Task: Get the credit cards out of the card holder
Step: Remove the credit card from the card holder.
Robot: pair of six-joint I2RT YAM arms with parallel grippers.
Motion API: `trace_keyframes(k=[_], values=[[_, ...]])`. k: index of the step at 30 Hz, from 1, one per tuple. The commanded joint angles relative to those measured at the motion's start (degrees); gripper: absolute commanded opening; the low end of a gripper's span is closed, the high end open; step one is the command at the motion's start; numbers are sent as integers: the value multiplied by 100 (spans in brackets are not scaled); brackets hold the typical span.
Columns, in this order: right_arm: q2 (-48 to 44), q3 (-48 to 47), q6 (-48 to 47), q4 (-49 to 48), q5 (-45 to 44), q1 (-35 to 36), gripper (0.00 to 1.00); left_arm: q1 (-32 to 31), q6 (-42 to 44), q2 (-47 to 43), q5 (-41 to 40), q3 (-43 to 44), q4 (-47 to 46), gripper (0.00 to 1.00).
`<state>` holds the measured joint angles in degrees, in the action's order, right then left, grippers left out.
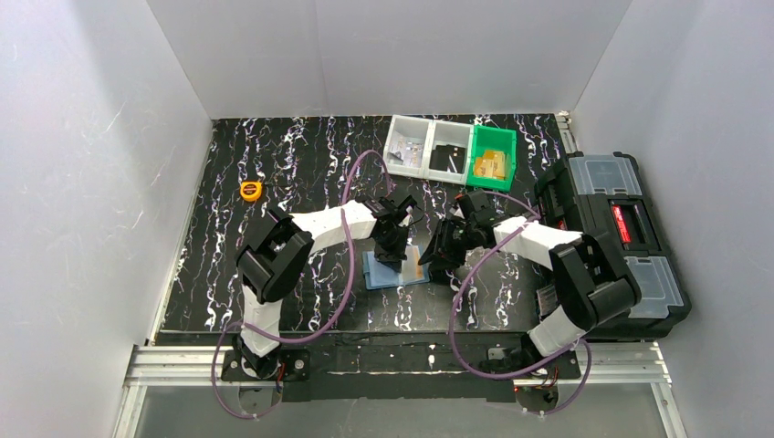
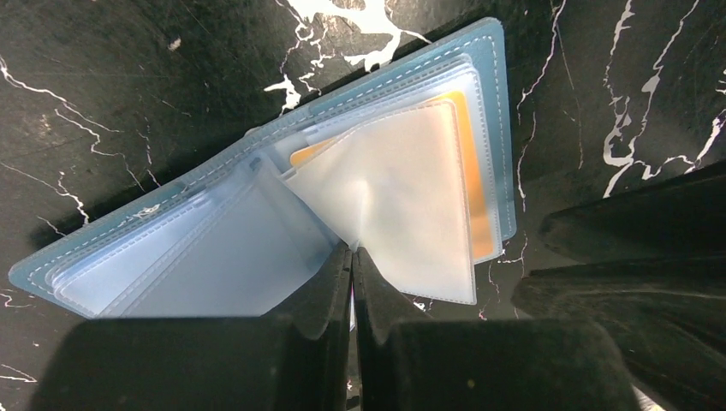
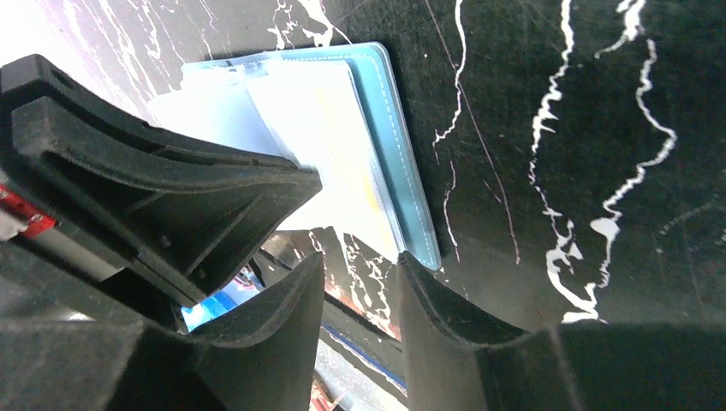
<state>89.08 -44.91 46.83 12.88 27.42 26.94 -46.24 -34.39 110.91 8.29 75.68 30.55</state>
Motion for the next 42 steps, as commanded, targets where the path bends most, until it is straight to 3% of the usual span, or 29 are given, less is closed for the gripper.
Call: trace_keyframes(k=[1, 6, 12, 17, 19, 23, 24, 35, 42], values=[[223, -360, 80, -242, 71, 167, 44, 4, 33, -189, 210, -206, 169, 0], [515, -512, 94, -258, 17, 291, 42, 59, 71, -241, 241, -261, 171, 0], [806, -629, 148, -328, 18, 369, 31, 138, 132, -341, 282, -317, 180, 0], [850, -630, 221, -375, -62, 391, 9, 181, 162, -455, 328, -326, 251, 0], [768, -592, 223, -345, -145, 391, 1, 200, 153, -556, 327, -296, 338, 8], [511, -487, 145, -212, -259, 391, 1, 220, 152, -857, 223, -236, 562, 30], [428, -458, 132, -174, -286, 391, 1, 229, 144, -963, 184, -232, 619, 32], [-391, -264, 22, 234, -405, 398, 1, 584, 187, -1557, 2, -653, 821, 21], [-68, -562, 80, 160, -326, 554, 1, 626, 202, -1547, 97, -657, 786, 17]])
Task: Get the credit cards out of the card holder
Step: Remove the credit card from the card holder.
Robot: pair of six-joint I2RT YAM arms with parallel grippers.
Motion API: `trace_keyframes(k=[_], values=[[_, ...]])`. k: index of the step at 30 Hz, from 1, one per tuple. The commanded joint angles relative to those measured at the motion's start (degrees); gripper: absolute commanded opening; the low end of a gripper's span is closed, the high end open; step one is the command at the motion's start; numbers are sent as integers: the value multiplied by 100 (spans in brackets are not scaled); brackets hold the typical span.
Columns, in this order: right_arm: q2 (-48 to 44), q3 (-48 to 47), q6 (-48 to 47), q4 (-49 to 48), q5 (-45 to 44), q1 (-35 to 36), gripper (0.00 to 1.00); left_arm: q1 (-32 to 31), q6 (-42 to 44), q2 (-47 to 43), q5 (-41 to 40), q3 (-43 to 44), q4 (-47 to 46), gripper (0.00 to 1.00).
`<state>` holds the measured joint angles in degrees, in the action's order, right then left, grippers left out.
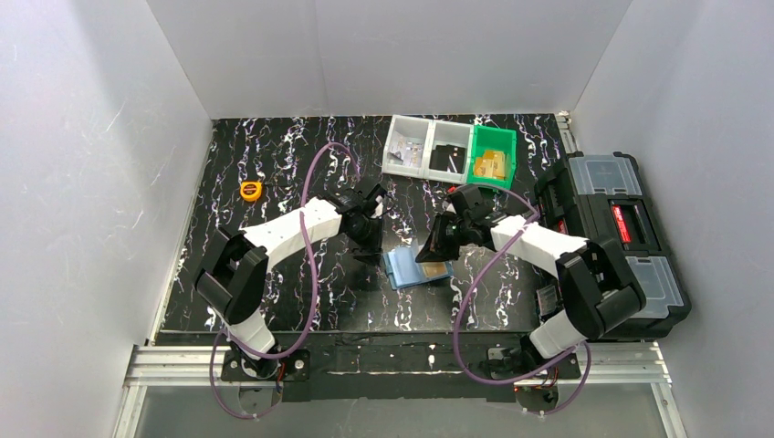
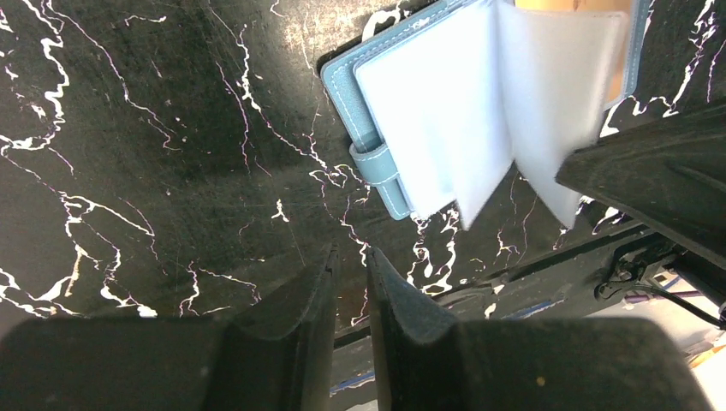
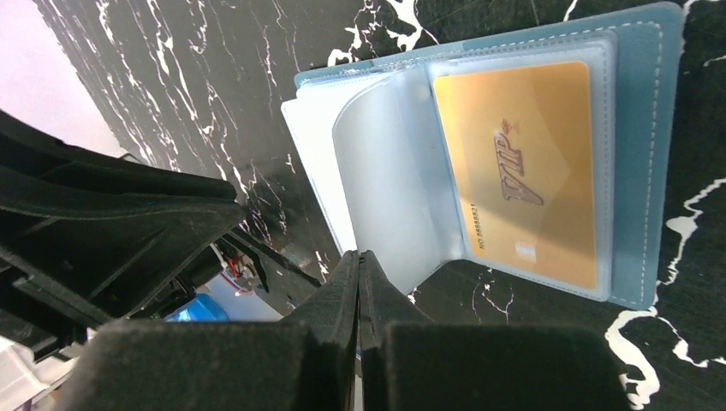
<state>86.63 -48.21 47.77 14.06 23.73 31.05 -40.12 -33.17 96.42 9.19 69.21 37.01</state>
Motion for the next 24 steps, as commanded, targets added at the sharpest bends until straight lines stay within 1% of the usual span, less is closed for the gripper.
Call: trace_keyframes(k=[1, 9, 10, 13, 14, 15, 16, 17, 19, 20, 24], values=[[238, -287, 1, 17, 51, 206, 1, 19, 89, -108, 11, -8, 146, 17], [965, -589, 239, -235, 35, 648, 1, 92, 143, -182, 47, -57, 192, 17], [1036, -585, 274, -280, 49, 670, 6, 88, 144, -185, 60, -52, 189, 17], [1119, -562, 346, -413, 63, 692, 25, 91, 153, -188, 89, -12, 213, 17], [1101, -548, 361, -421, 43, 692, 29, 91, 160, -183, 98, 10, 222, 17], [1075, -536, 365, -422, 17, 692, 36, 92, 161, -177, 115, 31, 234, 17], [996, -543, 356, -402, 1, 692, 48, 91, 170, -163, 139, 89, 243, 17], [899, -552, 356, -394, 2, 692, 53, 85, 170, -141, 159, 135, 262, 17], [751, -611, 352, -292, -45, 692, 57, 90, 162, -164, 207, 169, 271, 17], [607, -659, 313, -103, -213, 677, 58, 91, 149, -140, 278, 217, 269, 17], [-100, -558, 64, 574, -843, 370, 58, 41, 48, 14, 567, 524, 236, 20]])
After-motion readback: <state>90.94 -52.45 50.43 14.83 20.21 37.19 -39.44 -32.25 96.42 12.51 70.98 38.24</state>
